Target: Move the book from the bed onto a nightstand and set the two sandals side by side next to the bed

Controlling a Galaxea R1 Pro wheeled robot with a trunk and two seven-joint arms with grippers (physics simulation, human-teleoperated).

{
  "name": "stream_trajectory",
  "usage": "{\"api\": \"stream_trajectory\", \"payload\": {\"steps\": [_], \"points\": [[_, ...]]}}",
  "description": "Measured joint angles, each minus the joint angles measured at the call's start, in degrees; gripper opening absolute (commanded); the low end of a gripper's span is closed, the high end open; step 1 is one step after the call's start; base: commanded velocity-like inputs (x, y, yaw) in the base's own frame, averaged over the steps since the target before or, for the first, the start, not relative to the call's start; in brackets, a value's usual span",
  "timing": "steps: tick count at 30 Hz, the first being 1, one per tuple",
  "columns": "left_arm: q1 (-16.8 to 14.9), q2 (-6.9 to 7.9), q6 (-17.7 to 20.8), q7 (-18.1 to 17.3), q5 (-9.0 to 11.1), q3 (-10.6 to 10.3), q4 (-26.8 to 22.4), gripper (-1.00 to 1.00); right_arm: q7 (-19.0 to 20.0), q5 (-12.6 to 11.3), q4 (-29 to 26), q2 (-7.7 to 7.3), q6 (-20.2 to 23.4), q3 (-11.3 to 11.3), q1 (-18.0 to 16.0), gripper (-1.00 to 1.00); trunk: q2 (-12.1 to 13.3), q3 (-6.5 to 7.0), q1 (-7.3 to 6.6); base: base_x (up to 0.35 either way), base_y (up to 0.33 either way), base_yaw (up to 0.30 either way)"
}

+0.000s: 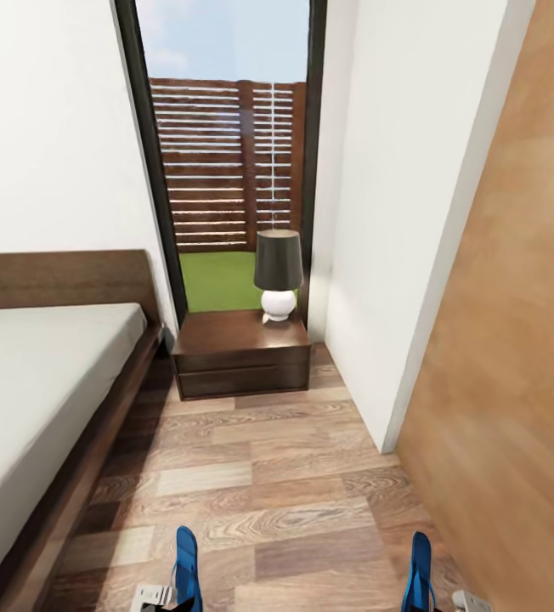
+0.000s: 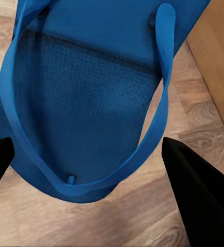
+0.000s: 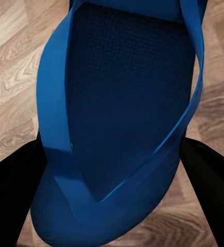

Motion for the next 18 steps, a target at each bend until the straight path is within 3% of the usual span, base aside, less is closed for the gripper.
{"api": "stream_trajectory", "payload": {"steps": [18], "points": [[0.0,0.02,0.0,0.0,0.0,0.0,0.0,-1.0,0.0,0.0,0.0,0.0,0.0,0.0,0.0,-1.0,0.0,0.0,0.0,0.323,-0.019,0.0]]}}
